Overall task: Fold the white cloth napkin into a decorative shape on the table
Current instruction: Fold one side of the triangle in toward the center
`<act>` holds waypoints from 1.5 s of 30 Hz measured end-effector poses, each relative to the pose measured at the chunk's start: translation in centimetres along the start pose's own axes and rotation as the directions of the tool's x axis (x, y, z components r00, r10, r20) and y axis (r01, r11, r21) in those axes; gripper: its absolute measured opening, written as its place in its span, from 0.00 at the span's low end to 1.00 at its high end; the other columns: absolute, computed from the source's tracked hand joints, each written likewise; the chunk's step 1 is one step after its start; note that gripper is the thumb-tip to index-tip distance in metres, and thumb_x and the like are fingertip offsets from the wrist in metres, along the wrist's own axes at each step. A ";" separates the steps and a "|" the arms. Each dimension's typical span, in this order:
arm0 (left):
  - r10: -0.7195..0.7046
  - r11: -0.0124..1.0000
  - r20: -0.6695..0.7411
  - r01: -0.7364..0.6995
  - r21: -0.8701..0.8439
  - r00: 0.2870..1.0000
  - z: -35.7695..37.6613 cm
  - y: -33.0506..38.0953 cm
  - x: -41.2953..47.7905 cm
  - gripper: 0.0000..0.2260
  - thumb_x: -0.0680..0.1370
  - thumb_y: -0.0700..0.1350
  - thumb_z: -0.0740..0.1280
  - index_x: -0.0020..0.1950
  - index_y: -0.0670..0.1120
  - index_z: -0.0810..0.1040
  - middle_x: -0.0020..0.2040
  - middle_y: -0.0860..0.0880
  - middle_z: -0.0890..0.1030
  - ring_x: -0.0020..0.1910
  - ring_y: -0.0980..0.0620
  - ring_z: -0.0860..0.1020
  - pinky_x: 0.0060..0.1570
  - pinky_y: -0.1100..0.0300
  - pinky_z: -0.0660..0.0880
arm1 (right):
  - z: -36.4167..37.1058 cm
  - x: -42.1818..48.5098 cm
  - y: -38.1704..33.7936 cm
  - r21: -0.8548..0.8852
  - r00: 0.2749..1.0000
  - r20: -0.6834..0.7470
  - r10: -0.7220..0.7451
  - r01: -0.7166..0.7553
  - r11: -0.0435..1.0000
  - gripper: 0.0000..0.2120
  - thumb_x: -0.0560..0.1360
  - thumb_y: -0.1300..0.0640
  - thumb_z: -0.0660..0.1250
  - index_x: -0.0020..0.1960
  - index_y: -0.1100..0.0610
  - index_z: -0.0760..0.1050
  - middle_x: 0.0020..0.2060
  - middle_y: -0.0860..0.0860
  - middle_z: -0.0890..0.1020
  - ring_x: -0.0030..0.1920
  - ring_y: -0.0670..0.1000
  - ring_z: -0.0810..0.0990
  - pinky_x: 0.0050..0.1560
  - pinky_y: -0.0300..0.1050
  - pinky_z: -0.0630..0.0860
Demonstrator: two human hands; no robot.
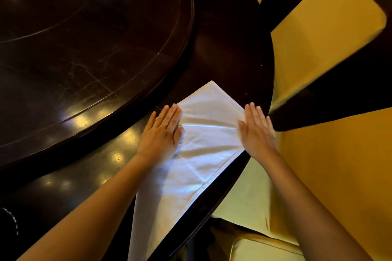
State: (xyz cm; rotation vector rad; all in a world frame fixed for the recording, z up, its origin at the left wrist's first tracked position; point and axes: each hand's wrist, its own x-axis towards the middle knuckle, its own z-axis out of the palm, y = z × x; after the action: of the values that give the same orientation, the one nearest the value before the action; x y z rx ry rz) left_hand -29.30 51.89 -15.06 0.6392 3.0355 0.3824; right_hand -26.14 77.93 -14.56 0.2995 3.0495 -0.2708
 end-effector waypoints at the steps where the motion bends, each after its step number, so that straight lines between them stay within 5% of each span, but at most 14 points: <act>1: 0.000 1.000 -0.007 0.000 -0.004 1.000 0.0 0.0 0.0 0.27 0.77 0.55 0.41 0.74 0.46 0.54 0.76 0.49 0.56 0.75 0.50 0.51 0.73 0.50 0.49 | -0.1 -0.3 0.1 0.017 0.999 0.006 0.033 -0.033 0.999 0.27 0.80 0.45 0.41 0.76 0.54 0.44 0.77 0.49 0.48 0.76 0.49 0.44 0.75 0.48 0.42; 6: -0.052 0.999 0.038 0.053 -0.010 0.998 -0.1 0.0 -0.1 0.31 0.73 0.58 0.33 0.75 0.48 0.46 0.77 0.50 0.48 0.75 0.52 0.44 0.73 0.53 0.42 | -0.3 -1.1 -0.8 -0.051 0.985 -0.051 0.167 -0.170 0.984 0.27 0.81 0.47 0.45 0.75 0.57 0.45 0.77 0.52 0.47 0.76 0.52 0.42 0.74 0.51 0.40; 16: -0.179 0.981 0.035 0.176 0.080 0.983 -0.6 -1.0 -3.9 0.32 0.74 0.59 0.34 0.75 0.47 0.47 0.77 0.49 0.49 0.76 0.51 0.45 0.72 0.50 0.38 | -1.6 4.7 0.2 -0.149 0.991 0.135 -0.001 0.021 0.989 0.26 0.81 0.47 0.41 0.75 0.56 0.43 0.77 0.51 0.45 0.76 0.50 0.42 0.75 0.53 0.41; 21: -0.135 0.989 0.047 0.132 0.067 0.990 -0.7 -1.8 -4.2 0.33 0.73 0.61 0.34 0.75 0.48 0.48 0.77 0.50 0.49 0.76 0.52 0.45 0.72 0.48 0.37 | -1.6 1.3 -0.4 -0.123 0.999 0.046 -0.024 0.030 0.992 0.26 0.80 0.46 0.42 0.75 0.55 0.48 0.77 0.52 0.50 0.76 0.51 0.45 0.74 0.55 0.41; 24: -0.095 0.995 0.033 0.094 0.043 0.995 -0.8 -2.3 -4.0 0.33 0.73 0.61 0.37 0.75 0.48 0.51 0.77 0.50 0.52 0.76 0.50 0.47 0.72 0.46 0.39 | -0.4 -3.9 -3.0 -0.152 0.983 0.030 -0.182 0.185 0.971 0.27 0.80 0.45 0.40 0.75 0.55 0.51 0.76 0.53 0.53 0.76 0.52 0.48 0.73 0.54 0.41; 27: 0.013 1.000 0.012 -0.013 0.011 1.000 -1.1 -2.5 -3.8 0.28 0.76 0.57 0.43 0.74 0.49 0.57 0.76 0.49 0.58 0.75 0.48 0.52 0.72 0.45 0.45 | -0.2 -10.4 -7.3 -0.024 0.875 -0.025 -0.484 0.484 0.875 0.24 0.79 0.47 0.45 0.69 0.57 0.64 0.69 0.58 0.69 0.71 0.57 0.64 0.72 0.53 0.48; 30: 0.070 0.997 0.071 -0.068 -0.031 0.995 -1.7 -2.8 -3.5 0.23 0.80 0.53 0.49 0.74 0.50 0.56 0.76 0.50 0.56 0.76 0.50 0.49 0.72 0.50 0.43 | -0.2 -16.0 -10.6 0.121 0.578 0.043 -0.815 0.807 0.578 0.24 0.71 0.55 0.62 0.67 0.54 0.67 0.68 0.53 0.72 0.70 0.53 0.66 0.70 0.53 0.55; 32: 0.083 0.995 0.122 -0.076 -0.060 0.989 -2.1 -3.1 -3.2 0.22 0.81 0.50 0.50 0.75 0.50 0.53 0.77 0.51 0.52 0.76 0.51 0.46 0.73 0.51 0.42 | -0.2 -18.3 -11.7 0.216 0.440 0.203 -0.875 0.851 0.478 0.31 0.67 0.55 0.65 0.69 0.51 0.63 0.70 0.50 0.68 0.71 0.52 0.61 0.71 0.53 0.51; 35: 0.103 0.992 0.152 -0.091 -0.084 0.983 -2.4 -3.5 -3.0 0.22 0.81 0.48 0.51 0.75 0.50 0.51 0.77 0.51 0.50 0.76 0.52 0.45 0.73 0.51 0.42 | 0.6 -19.1 -12.2 0.159 0.385 0.250 -0.888 0.889 0.430 0.29 0.67 0.50 0.68 0.66 0.50 0.66 0.67 0.50 0.71 0.66 0.52 0.66 0.68 0.51 0.55; 40: 0.114 0.988 0.144 -0.096 -0.123 0.983 -2.2 -3.9 -2.9 0.22 0.81 0.49 0.51 0.75 0.50 0.52 0.77 0.51 0.51 0.75 0.52 0.45 0.73 0.51 0.41 | 0.9 -18.2 -11.8 0.315 0.424 -0.023 -0.905 0.863 0.396 0.08 0.73 0.57 0.65 0.52 0.54 0.76 0.48 0.51 0.79 0.50 0.52 0.74 0.51 0.47 0.70; 43: 0.118 0.984 0.162 -0.093 -0.155 0.980 -2.3 -4.0 -2.7 0.23 0.80 0.52 0.51 0.74 0.50 0.54 0.77 0.50 0.52 0.75 0.51 0.47 0.72 0.50 0.42 | -0.6 -17.4 -12.1 0.454 0.606 -0.190 -0.773 0.752 0.478 0.06 0.76 0.57 0.62 0.48 0.56 0.77 0.43 0.52 0.79 0.45 0.51 0.75 0.44 0.42 0.71; 45: 0.106 0.968 0.193 -0.057 -0.244 0.975 -2.8 -4.1 -2.4 0.22 0.80 0.52 0.52 0.73 0.50 0.58 0.76 0.50 0.55 0.75 0.51 0.48 0.72 0.50 0.42 | -2.6 -16.1 -12.7 0.671 0.819 -0.238 -0.522 0.527 0.521 0.09 0.76 0.54 0.62 0.42 0.57 0.76 0.37 0.52 0.77 0.40 0.50 0.74 0.41 0.40 0.70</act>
State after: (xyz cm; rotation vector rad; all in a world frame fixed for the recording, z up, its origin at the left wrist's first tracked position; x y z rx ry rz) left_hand -28.86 46.67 -13.39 0.7379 2.7189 0.6277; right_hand -13.03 63.17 -8.58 -0.6455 2.7690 -1.5103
